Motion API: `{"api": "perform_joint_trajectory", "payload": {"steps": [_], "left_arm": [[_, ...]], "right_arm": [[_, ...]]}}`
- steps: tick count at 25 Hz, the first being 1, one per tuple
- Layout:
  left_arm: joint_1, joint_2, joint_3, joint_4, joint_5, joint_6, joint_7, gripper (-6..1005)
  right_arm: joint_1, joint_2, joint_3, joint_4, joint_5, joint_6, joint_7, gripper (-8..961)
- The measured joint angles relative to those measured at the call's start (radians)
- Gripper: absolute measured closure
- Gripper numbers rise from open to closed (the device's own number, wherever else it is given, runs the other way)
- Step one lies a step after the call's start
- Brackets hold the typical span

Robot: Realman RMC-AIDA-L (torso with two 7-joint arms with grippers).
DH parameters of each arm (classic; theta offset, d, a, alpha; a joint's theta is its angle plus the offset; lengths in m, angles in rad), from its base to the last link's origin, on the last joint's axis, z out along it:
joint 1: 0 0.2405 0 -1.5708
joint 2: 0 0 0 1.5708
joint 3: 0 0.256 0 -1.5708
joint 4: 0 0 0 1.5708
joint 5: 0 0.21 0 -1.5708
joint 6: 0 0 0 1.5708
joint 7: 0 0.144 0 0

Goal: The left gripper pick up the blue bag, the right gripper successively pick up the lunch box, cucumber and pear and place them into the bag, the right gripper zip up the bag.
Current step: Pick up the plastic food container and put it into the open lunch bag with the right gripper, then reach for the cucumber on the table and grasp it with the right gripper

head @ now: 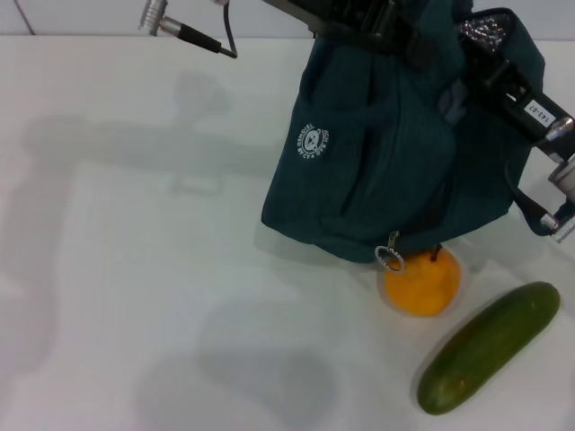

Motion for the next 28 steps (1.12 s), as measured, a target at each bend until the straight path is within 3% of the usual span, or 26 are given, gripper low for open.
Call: {"api": "perform_joint_trajectory", "payload": {"steps": [7,15,18,23,28], "left_arm": [[0.0,0.0,0.001,-0.011,0.004,-0.006,0.019,964],[0.0,0.009,0.0,-0.022,0.022,-0.032,0.03,964],[0.001,0.012,0.0,-0.024,0.046,-0.051,0.03,964],[0.001,0.014,0.0,-0.026,0.079,-0.086,0.035,963],[-0.001,0.015,0.0,-0.026,0.103,-0.116,0.035,963]], "right_arm": [[0.0,0.002,-0.001,-0.011,0.003,0.011,-0.002,839],[-0.01,0.0,-0.015,-0.024,0.001,0.003,-0.002,532],[-0.037,0.0,-0.026,-0.052,0.001,-0.038,-0.01,389],[-0.11,-0.002,-0.031,-0.12,0.001,-0.138,-0.034,229],[-0.166,-0.007,-0.057,-0.196,0.002,-0.235,-0.047,231]]}}
